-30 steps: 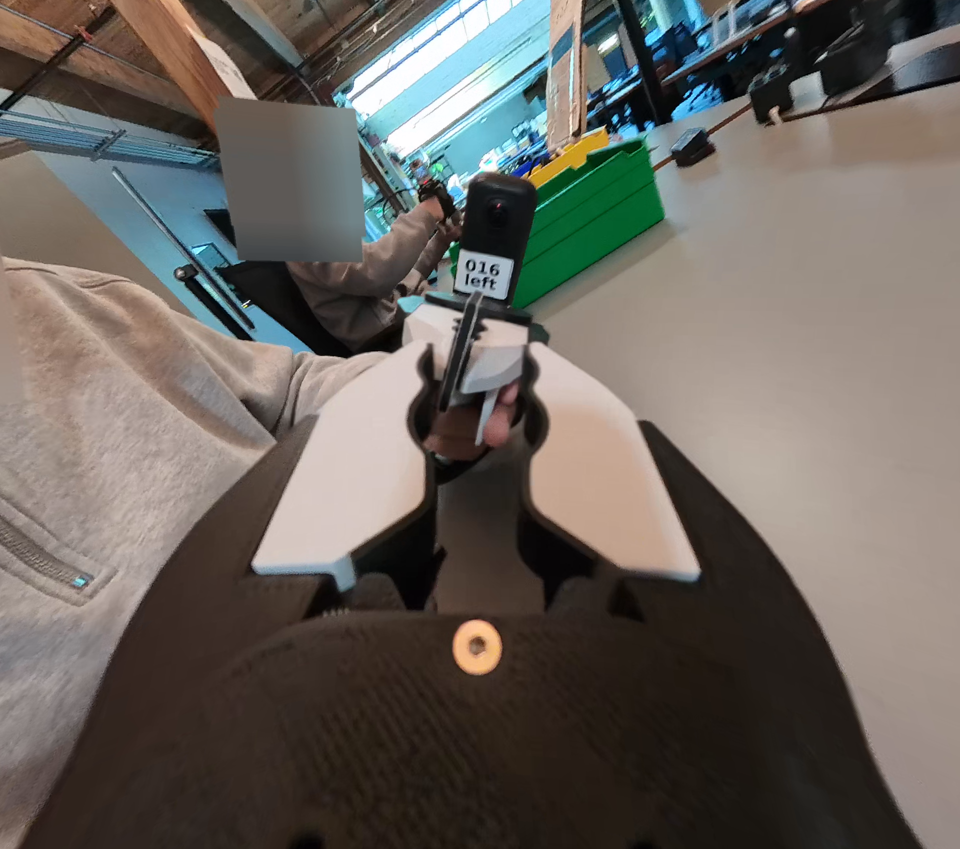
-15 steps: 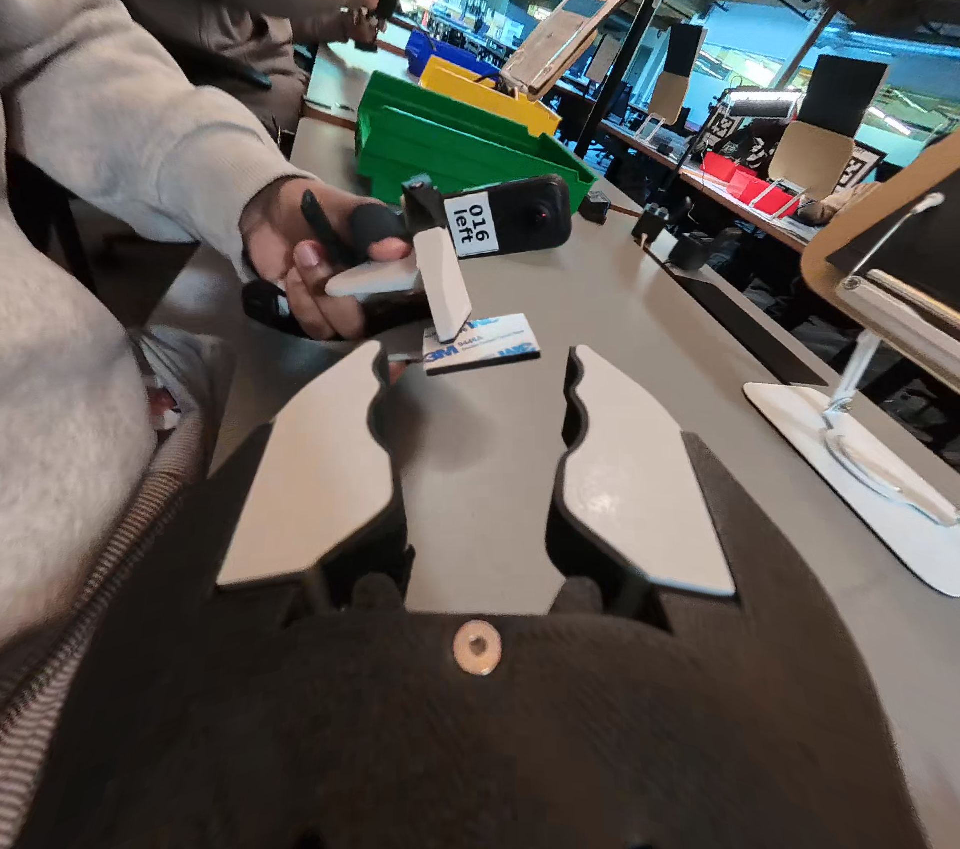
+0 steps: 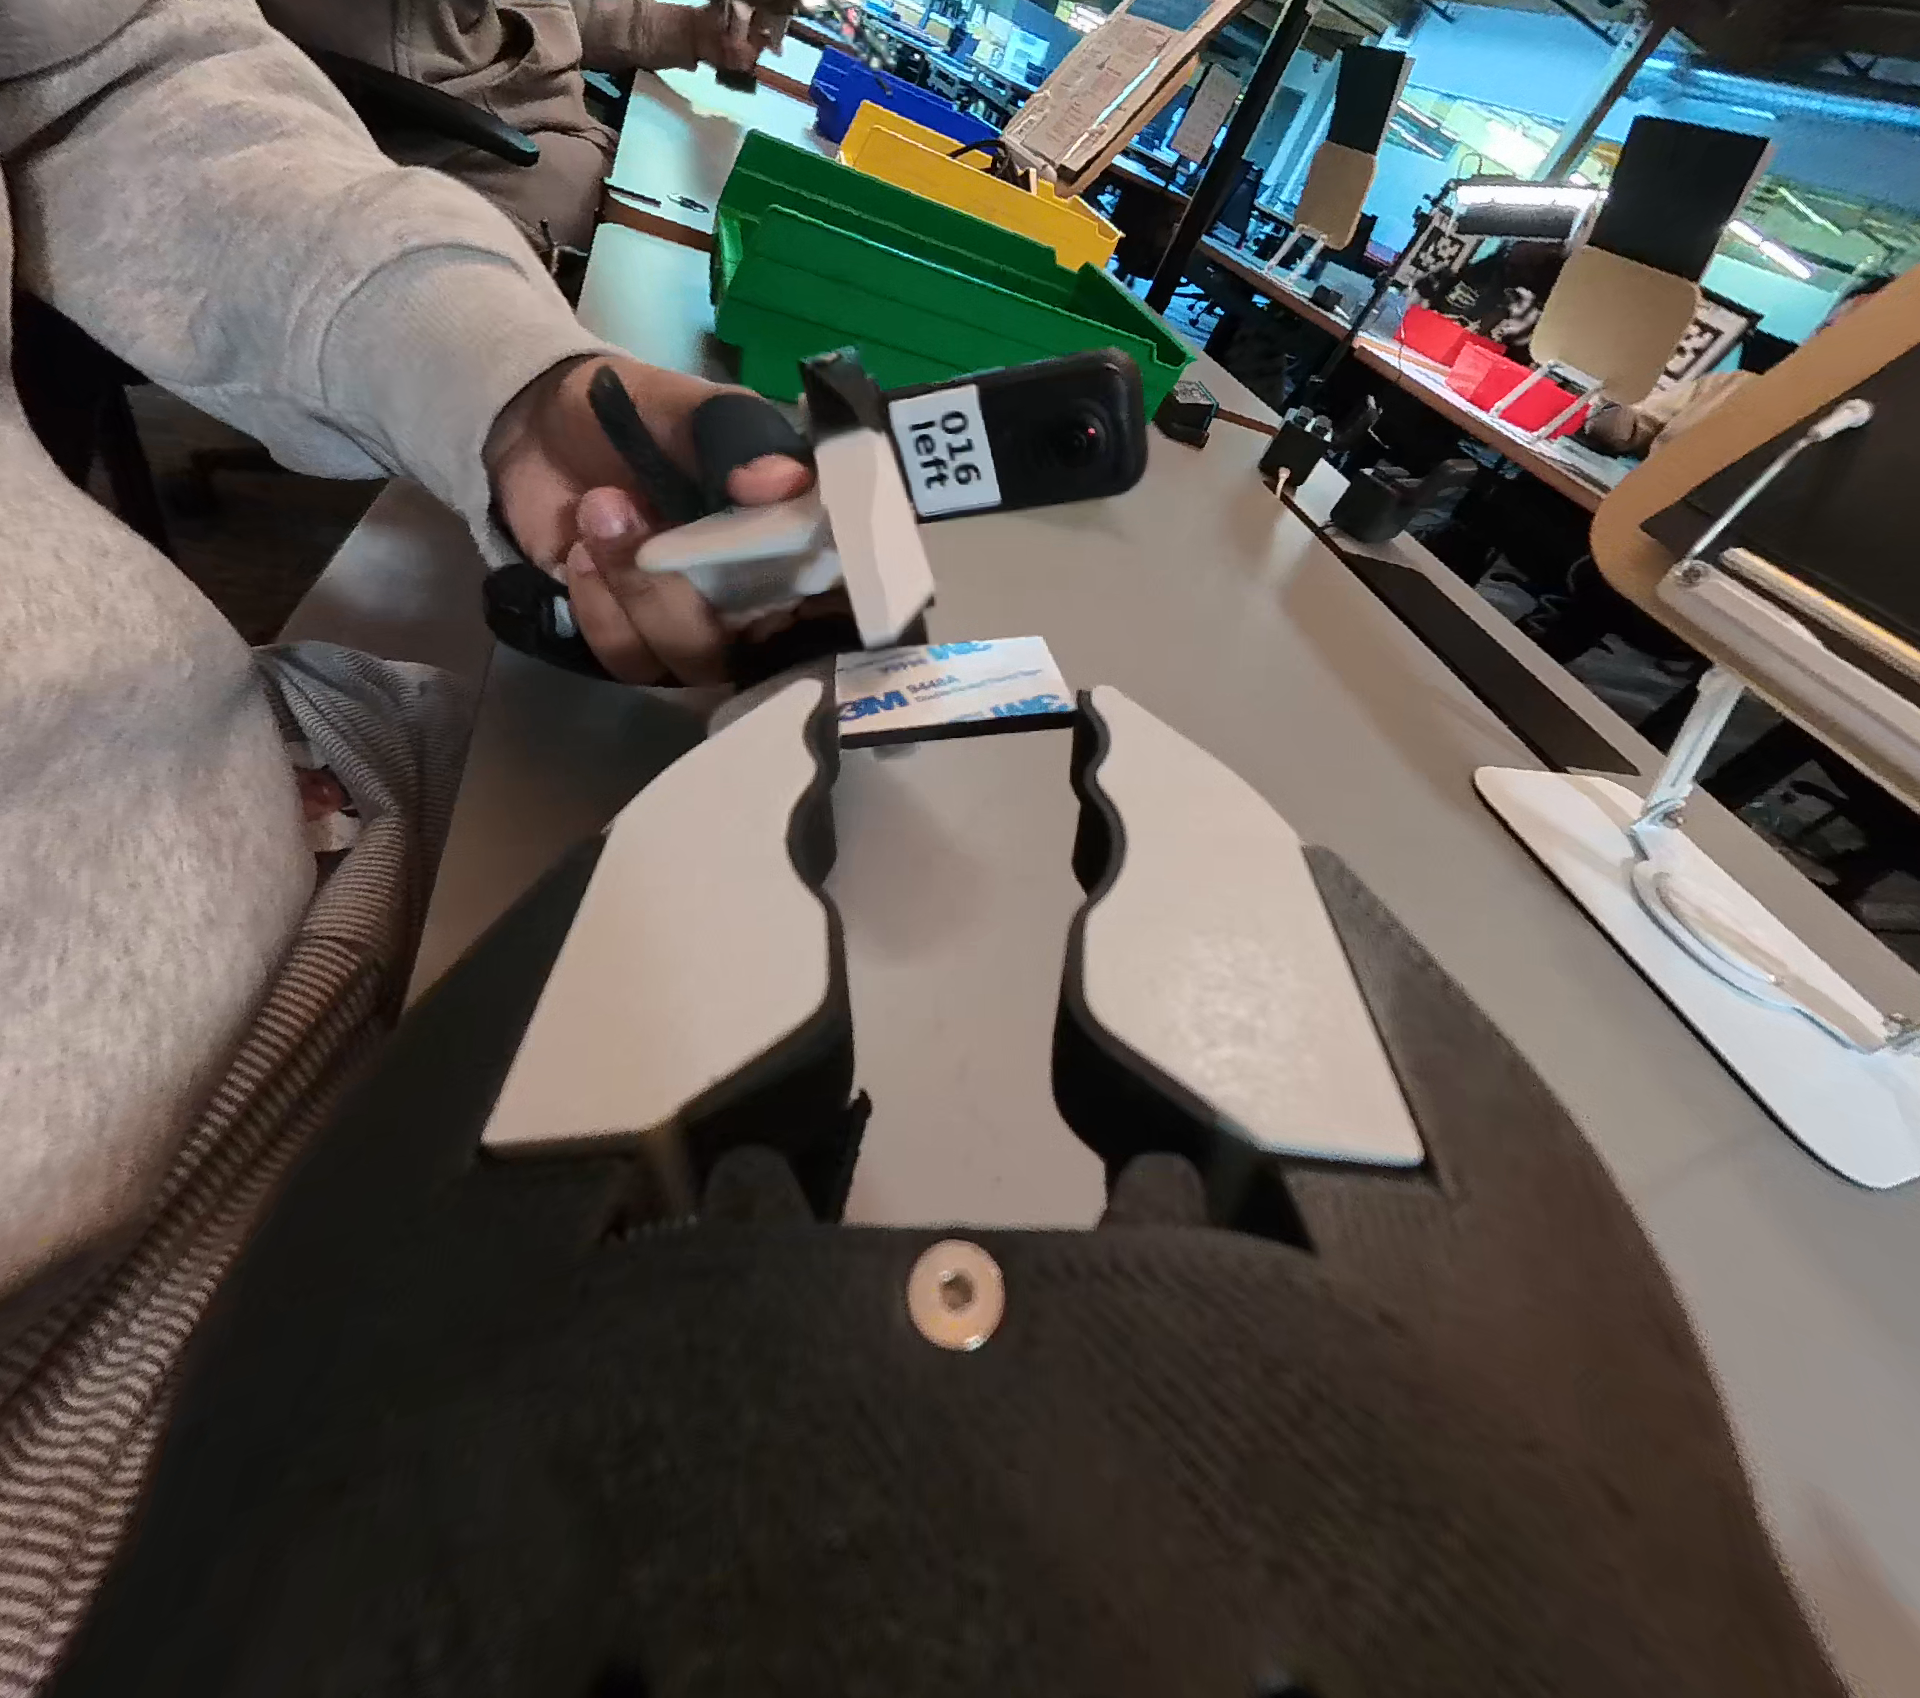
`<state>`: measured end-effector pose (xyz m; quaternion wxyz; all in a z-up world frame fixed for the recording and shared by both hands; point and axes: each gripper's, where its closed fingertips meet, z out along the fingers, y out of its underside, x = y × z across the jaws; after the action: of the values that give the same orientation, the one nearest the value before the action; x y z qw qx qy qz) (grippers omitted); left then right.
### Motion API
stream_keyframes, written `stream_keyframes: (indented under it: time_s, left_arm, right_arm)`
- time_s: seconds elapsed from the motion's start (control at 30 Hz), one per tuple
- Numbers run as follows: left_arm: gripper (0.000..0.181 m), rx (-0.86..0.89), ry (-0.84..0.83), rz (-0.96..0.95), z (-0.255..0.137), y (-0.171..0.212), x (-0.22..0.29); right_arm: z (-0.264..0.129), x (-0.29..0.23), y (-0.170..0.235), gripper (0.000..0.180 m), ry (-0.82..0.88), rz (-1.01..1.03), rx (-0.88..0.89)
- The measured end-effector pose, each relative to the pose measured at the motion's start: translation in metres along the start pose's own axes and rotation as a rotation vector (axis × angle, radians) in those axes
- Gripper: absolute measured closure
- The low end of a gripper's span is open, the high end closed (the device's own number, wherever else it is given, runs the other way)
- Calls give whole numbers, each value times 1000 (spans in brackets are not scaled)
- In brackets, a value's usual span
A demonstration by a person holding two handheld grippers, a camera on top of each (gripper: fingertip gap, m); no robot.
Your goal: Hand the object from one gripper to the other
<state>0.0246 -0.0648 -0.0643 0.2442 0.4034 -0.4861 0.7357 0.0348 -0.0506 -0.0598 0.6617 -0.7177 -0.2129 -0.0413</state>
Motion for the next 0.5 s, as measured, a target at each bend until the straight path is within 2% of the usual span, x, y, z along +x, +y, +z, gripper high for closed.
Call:
stream_keyframes:
  time_s: [0.03,0.1,0.17,0.33,0.43,0.5]
  left_arm:
    - [144,21,-17,12,-1,-3,-2]
    - [127,68,-44,45,-3,-10,-4]
    - [118,120,-85,123,-7,-19,-5]
    - [119,157,-226,475,-20,-35,1]
    - [125,89,-315,690,-18,-31,3]
    - [131,5,-409,852,-16,-25,-2]
  right_arm:
    - [-1,2,0,136,5,18,1]
    - [-3,5,0,136,6,78,17]
    - [-4,6,-2,136,-22,195,43]
    - [-7,10,-6,136,-170,722,124]
    - [-12,21,-4,136,-251,1043,215]
    - [-12,21,3,136,-311,1210,211]
